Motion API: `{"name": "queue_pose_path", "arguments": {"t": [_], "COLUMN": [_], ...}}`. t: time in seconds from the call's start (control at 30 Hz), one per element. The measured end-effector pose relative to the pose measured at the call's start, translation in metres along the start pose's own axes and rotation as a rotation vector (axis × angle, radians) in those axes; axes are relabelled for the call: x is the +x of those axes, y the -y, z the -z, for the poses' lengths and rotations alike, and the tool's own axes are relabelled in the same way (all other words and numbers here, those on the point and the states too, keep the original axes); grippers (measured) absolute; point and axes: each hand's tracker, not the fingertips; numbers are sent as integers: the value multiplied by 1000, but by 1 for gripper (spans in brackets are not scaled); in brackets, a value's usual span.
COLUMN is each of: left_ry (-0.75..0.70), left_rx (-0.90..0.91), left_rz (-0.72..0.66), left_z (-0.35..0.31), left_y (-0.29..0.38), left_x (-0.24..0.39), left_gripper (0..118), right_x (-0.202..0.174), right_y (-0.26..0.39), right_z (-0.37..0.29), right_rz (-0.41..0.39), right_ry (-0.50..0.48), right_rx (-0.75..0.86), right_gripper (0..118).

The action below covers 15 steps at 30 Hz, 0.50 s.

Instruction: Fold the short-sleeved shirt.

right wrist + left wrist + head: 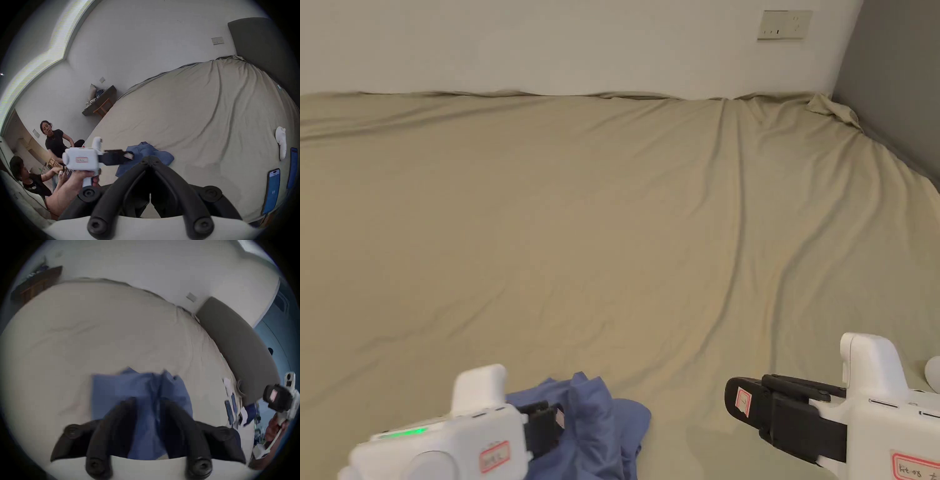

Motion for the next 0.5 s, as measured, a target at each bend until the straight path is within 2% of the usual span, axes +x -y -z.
{"name": "queue_pose_path", "arguments": {"t": [0.03,0.1,0.13,0.23,0.27,0.4,0.47,0.5], "left_ry": [32,8,-18,-134,-124,-112,-121,-66], "left_rx": [-22,-83,-36,42,-34,-29,-20,-17], "left_rz": [11,94,194,382,374,420,408,368], "left_z": [19,52,67,74,78,82,73,64], "left_y": [6,22,25,40,46,58,61,59], "left_x": [8,36,51,102,114,136,139,134], "left_gripper": [28,28,28,28,28,28,28,28], "right_x": [-1,-3,-4,-5,-5,-3,-1,0], "right_y": [0,0,0,0,0,-1,-3,-5], "right_z": [0,-2,-4,-9,-9,-9,-7,-6], "right_rz": [-5,-10,-11,-20,-25,-30,-2,20], "right_ry": [8,14,14,23,27,23,-23,-71], "right_rx": [-2,-1,-1,-6,-11,-5,31,49], "right_gripper": [2,2,2,2,2,2,2,2]}}
